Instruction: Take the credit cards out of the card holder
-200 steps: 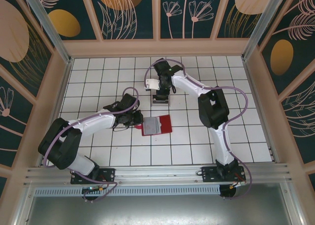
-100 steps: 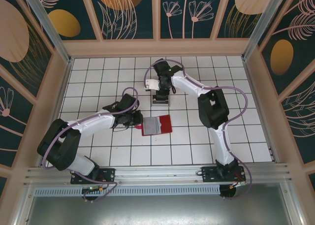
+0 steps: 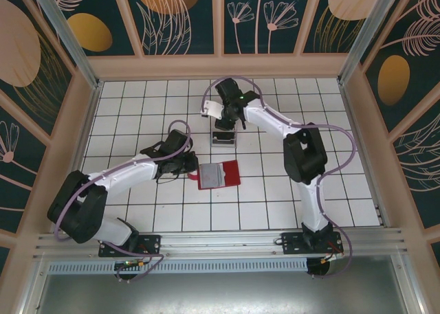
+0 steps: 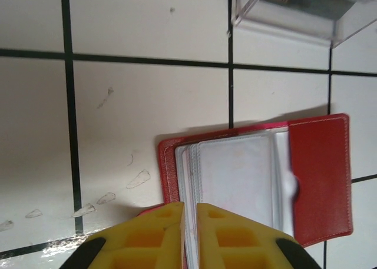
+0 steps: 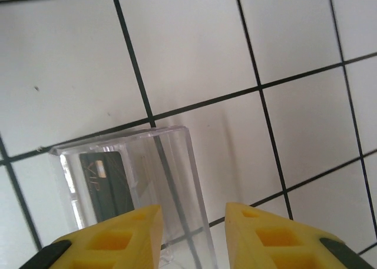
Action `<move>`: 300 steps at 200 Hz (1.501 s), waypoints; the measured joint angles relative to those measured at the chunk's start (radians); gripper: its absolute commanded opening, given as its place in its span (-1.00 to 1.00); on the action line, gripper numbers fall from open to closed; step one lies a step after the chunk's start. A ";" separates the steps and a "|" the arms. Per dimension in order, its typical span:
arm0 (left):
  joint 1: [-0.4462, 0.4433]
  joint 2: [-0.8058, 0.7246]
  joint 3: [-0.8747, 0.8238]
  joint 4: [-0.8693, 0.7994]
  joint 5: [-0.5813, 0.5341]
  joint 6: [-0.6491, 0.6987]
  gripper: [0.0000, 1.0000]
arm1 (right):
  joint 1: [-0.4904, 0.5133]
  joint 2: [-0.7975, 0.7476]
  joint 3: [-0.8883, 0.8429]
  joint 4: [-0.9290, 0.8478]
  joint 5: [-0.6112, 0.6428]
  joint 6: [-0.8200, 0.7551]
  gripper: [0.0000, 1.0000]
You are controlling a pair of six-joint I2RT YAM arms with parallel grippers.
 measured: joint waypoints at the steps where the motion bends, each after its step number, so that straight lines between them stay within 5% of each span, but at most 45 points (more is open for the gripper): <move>1: 0.000 -0.002 0.000 0.000 -0.002 0.000 -0.67 | 0.000 -0.003 -0.003 0.002 -0.001 0.005 -0.31; 137: 0.000 -0.017 -0.007 0.049 -0.003 0.004 -0.57 | 0.005 -0.378 -0.647 0.278 -0.085 1.084 -0.39; 300: 0.000 0.006 0.018 0.043 0.003 0.039 -0.55 | 0.111 -0.380 -0.846 0.315 -0.103 1.367 -0.26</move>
